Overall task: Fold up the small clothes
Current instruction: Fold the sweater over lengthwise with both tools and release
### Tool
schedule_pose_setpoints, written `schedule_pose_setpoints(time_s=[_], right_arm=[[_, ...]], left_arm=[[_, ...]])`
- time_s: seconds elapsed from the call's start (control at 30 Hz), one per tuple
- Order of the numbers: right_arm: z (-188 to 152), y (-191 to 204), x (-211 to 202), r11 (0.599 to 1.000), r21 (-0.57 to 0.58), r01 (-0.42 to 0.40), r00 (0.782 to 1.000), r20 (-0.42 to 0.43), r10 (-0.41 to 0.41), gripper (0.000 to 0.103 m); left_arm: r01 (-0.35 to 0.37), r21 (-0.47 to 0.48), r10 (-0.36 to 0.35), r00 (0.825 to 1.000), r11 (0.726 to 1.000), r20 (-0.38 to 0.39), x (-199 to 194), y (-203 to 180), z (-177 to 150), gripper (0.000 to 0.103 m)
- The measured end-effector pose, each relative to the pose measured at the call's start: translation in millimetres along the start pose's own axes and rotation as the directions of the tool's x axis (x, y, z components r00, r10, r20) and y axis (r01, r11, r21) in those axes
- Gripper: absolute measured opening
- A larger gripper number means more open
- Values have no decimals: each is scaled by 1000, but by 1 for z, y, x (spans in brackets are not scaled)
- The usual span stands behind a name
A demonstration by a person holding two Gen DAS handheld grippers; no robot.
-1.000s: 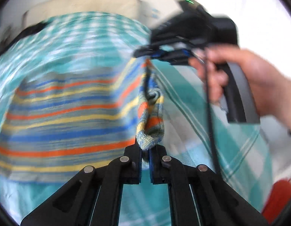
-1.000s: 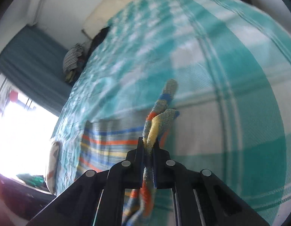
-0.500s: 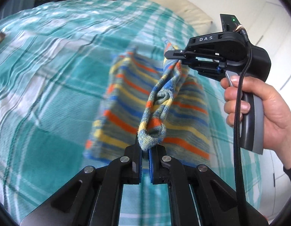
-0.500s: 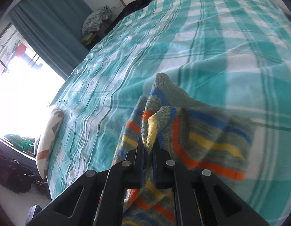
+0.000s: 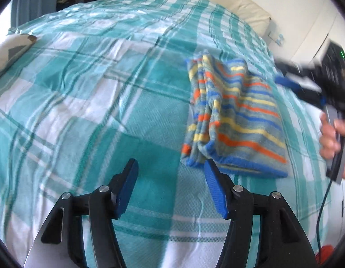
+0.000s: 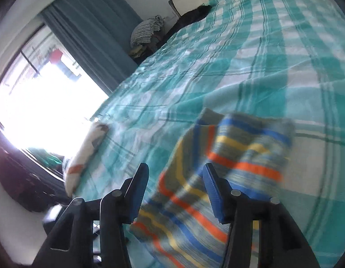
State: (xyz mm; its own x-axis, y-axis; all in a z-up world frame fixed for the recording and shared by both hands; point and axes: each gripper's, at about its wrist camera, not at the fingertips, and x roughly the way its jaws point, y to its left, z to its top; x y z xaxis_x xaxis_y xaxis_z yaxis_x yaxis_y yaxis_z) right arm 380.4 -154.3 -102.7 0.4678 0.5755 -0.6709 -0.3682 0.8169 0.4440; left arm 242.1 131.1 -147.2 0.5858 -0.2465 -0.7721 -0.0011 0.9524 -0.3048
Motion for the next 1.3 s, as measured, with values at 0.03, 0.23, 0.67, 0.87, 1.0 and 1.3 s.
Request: schedule_pose_setpoints(time_s=[0.03, 0.23, 0.67, 0.87, 1.0, 1.3], right_arm=[[-6, 1, -9, 998, -49, 49, 999, -5, -49, 51], [-62, 32, -21, 962, -258, 86, 991, -79, -110, 25], [-75, -9, -28, 979, -104, 177, 984, 10, -176, 24], [-25, -41, -1, 982, -28, 189, 982, 22, -189, 24], [-35, -65, 48, 964, -26, 263, 960, -92, -264, 20], [-39, -34, 1, 957, -41, 286, 957, 52, -284, 23]], left_arm=[[10, -8, -9, 1000, 1000, 16, 0, 1, 7, 63], [54, 25, -55, 998, 998, 39, 20, -32, 49, 70], [37, 163, -39, 999, 986, 8, 33, -46, 89, 83], [-51, 230, 81, 989, 972, -122, 124, -63, 124, 25], [-111, 80, 118, 990, 991, -79, 129, -36, 119, 2], [-28, 84, 29, 1000, 996, -5, 65, -17, 97, 59]])
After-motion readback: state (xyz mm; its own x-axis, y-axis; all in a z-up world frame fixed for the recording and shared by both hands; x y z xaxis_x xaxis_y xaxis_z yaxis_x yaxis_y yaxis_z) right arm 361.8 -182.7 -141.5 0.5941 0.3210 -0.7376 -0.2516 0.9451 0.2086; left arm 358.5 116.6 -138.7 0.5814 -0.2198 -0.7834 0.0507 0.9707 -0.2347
